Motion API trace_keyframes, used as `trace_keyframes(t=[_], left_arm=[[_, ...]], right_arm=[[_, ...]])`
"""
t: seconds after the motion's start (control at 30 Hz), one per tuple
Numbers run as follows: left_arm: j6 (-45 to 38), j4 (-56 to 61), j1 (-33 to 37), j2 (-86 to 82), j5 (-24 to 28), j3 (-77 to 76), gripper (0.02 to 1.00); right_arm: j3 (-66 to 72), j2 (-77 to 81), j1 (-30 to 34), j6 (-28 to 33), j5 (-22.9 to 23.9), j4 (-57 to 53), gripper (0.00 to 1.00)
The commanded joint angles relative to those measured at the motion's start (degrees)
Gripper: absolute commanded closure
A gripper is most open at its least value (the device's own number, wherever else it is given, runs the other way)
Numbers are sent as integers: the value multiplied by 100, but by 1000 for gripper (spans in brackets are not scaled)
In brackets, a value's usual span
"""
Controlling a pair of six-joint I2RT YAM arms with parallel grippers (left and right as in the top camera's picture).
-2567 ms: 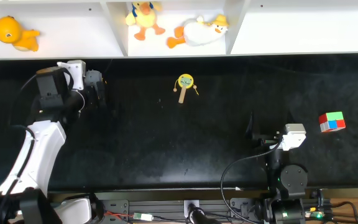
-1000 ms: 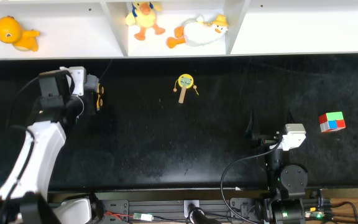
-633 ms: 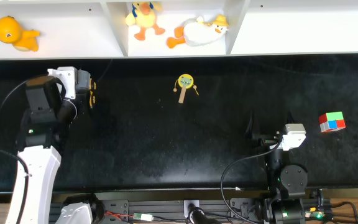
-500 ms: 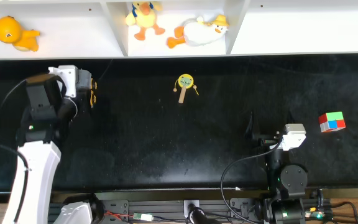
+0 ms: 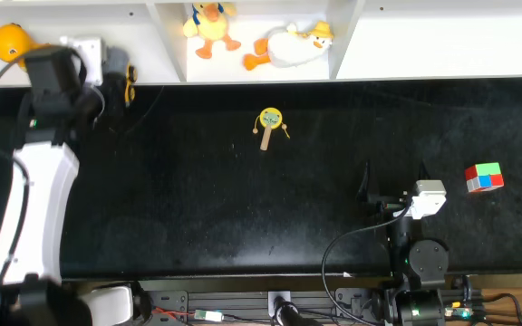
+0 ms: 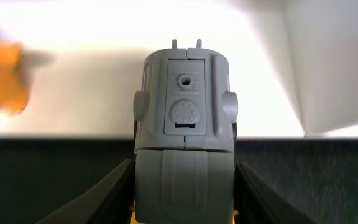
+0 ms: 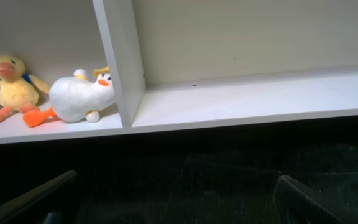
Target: Store Toys
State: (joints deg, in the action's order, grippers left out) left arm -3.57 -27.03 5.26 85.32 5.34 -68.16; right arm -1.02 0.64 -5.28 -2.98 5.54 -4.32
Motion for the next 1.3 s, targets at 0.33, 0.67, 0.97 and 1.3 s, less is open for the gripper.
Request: trace_keyframes(t=[0.33,0.67,0.97,1.3], left_arm=[[-90,125,-212,1379,-140,-1274,658],[-92,278,-212,1604,-251,-1335,334],[-107,50,-212,1327,-385,-1279,20],[-133,566,-212,-435,-417,920,23]], right_arm=[[74,-39,4,-26,26,28,3],[74,-39,4,-26,26,28,5],[74,-39,4,-26,26,28,5],[74,-39,4,-26,26,28,5]])
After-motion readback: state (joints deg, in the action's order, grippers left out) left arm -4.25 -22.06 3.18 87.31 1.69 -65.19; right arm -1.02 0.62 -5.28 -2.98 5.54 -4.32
